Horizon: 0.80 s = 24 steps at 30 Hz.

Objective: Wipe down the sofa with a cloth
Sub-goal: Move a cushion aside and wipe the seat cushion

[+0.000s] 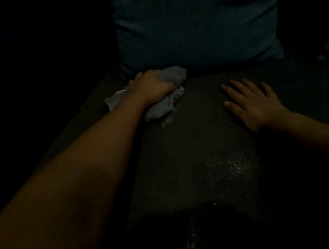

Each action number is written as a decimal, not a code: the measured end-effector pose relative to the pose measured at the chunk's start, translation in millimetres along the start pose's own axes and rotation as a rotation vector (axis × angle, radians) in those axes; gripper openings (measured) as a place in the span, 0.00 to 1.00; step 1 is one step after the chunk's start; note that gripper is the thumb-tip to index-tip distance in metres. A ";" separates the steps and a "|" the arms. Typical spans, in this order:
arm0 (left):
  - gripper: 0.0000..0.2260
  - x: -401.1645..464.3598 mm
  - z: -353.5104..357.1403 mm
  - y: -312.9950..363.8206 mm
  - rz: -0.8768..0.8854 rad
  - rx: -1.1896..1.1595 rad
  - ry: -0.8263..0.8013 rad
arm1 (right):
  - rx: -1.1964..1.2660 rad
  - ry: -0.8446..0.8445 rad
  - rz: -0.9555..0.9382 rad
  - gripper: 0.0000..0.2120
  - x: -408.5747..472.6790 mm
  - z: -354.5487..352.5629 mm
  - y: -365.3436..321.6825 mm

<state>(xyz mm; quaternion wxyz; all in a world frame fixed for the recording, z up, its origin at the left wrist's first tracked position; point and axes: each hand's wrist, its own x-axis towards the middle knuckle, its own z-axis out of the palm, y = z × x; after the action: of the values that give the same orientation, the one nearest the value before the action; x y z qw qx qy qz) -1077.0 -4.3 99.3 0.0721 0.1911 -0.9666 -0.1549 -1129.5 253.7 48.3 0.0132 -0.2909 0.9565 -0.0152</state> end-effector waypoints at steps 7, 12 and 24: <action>0.12 -97.8 -12.1 20.0 0.202 -0.010 -0.089 | -0.002 -0.034 0.026 0.27 -4.3 -7.2 -5.0; 0.11 -221.9 -21.6 22.3 0.301 -0.015 -0.188 | 0.004 -0.138 0.099 0.27 -13.0 -23.1 -16.0; 0.12 -313.6 -88.0 9.6 0.281 -0.675 -0.142 | 0.011 -0.147 0.146 0.29 -65.7 -66.6 -33.2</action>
<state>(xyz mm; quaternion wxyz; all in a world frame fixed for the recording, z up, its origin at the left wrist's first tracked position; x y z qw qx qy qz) -775.5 103.1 160.2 0.0844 0.0106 -0.8805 -0.4664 -1058.7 264.1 117.1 0.0862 -0.2209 0.9715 0.0018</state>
